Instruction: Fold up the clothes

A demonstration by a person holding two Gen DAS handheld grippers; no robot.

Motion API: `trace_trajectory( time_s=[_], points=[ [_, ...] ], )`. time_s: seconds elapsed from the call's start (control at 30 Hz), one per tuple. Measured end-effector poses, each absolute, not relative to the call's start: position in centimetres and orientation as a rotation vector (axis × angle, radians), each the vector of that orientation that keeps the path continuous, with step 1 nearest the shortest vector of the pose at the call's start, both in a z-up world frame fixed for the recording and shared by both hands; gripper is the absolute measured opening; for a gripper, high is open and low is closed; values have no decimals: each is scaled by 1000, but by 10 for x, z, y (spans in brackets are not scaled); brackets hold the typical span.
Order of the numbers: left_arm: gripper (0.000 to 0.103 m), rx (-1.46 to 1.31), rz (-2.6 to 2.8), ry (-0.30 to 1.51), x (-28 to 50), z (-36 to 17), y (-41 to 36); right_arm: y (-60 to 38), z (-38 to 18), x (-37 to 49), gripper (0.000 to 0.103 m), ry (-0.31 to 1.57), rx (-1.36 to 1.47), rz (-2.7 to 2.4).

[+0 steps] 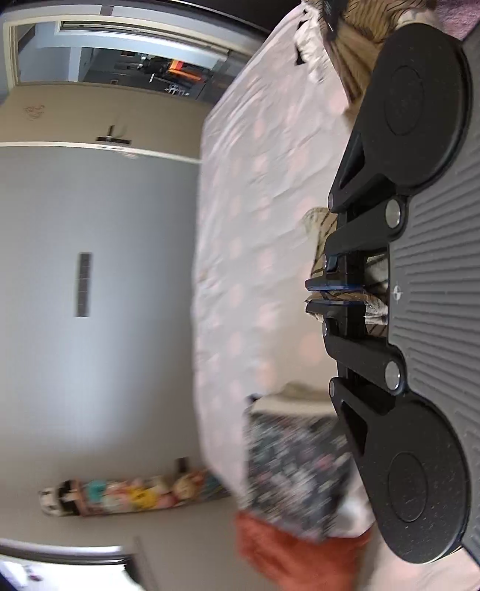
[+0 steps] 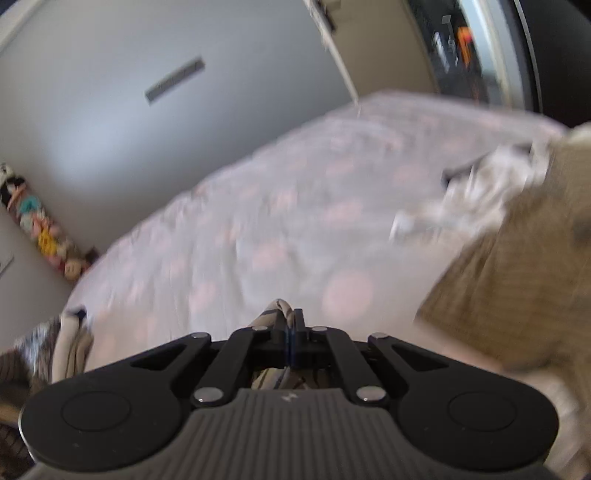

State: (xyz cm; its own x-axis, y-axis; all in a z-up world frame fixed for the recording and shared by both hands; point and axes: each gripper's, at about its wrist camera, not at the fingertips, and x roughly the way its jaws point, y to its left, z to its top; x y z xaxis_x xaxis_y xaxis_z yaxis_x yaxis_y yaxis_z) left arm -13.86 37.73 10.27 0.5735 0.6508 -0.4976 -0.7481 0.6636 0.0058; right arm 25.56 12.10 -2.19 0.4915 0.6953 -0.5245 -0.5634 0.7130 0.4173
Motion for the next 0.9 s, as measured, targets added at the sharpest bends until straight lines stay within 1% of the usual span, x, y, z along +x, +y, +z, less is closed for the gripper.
trace_trajectory(
  time_s=[0.1, 0.2, 0.3, 0.43, 0.63, 0.73, 0.83, 0.9],
  points=[
    [2, -169, 869, 437, -147, 130, 378, 100, 28, 266, 2, 603, 202, 723],
    [2, -181, 869, 400, -156, 148, 378, 76, 73, 278, 2, 513, 197, 662],
    [2, -154, 874, 445, -149, 142, 384, 63, 90, 289, 2, 504, 148, 604],
    [2, -160, 930, 565, -145, 97, 406, 55, 66, 300, 2, 566, 36, 516],
    [2, -229, 1077, 776, -175, 16, 457, 33, -19, 317, 2, 720, -25, 446],
    [2, -268, 1110, 847, -188, -17, 474, 34, -51, 318, 2, 758, -73, 432],
    [2, -304, 1118, 896, -192, -43, 484, 38, -68, 320, 2, 780, -124, 438],
    [4, -324, 1103, 902, -194, -54, 485, 39, -72, 316, 5, 792, -146, 451]
  ],
)
